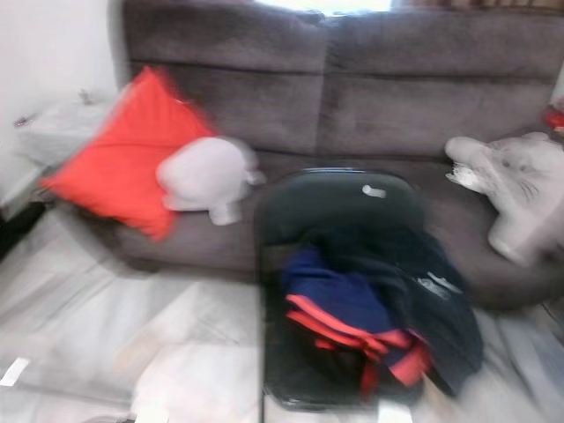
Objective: Hang hanger
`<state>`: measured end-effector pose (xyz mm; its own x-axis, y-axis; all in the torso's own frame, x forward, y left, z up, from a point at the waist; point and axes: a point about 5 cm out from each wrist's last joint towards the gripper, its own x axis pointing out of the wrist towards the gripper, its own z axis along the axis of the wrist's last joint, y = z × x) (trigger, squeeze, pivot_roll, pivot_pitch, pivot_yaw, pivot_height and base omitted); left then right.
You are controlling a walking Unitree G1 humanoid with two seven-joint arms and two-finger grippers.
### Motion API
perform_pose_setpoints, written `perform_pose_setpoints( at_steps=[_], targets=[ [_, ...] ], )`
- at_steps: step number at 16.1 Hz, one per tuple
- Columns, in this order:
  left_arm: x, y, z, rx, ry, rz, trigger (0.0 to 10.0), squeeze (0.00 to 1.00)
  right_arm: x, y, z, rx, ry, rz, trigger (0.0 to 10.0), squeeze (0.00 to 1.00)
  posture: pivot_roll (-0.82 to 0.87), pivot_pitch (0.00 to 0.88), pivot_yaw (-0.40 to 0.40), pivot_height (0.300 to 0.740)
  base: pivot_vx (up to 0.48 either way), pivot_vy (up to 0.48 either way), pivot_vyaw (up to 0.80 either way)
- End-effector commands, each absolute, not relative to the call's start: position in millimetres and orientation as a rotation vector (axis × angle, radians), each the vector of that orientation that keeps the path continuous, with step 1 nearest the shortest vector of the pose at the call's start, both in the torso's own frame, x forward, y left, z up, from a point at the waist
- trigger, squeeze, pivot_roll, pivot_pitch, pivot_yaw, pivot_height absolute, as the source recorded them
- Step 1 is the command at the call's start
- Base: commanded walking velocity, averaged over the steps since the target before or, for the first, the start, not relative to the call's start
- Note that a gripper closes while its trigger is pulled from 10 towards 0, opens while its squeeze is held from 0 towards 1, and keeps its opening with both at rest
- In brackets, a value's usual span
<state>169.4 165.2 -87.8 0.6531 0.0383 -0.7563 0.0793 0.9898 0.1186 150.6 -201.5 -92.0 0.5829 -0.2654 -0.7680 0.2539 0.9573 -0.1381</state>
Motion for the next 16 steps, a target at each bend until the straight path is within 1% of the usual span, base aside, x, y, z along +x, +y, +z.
perform_pose_setpoints(
  at_steps=[1, 9, 10, 16],
  targets=[
    [125.1, 158.4, -107.5, 0.130, 1.045, -0.056, 10.0, 0.00, 167.4, -201.0, -84.7, -0.019, 0.847, -0.290, 10.0, 0.00, -0.04, 0.121, 0.020, 0.721, 0.000, 0.000, 0.00],
    [127.1, 157.9, -106.8, 0.140, 1.036, -0.068, 10.0, 0.00, 171.3, -203.9, -82.0, -0.020, 0.825, -0.307, 10.0, 0.00, -0.04, 0.131, 0.020, 0.721, 0.000, 0.000, 0.00],
    [127.6, 157.8, -106.6, 0.147, 1.034, -0.073, 10.0, 0.00, 171.5, -204.2, -81.8, -0.021, 0.823, -0.308, 10.0, 0.00, -0.04, 0.133, 0.020, 0.721, 0.000, -0.300, 0.00],
    [127.9, 157.6, -106.6, 0.147, 1.035, -0.073, 10.0, 0.00, 172.7, -207.2, -80.1, -0.019, 0.804, -0.329, 10.0, 0.00, -0.05, 0.141, 0.018, 0.721, 0.000, -0.480, 0.00]
  ],
)
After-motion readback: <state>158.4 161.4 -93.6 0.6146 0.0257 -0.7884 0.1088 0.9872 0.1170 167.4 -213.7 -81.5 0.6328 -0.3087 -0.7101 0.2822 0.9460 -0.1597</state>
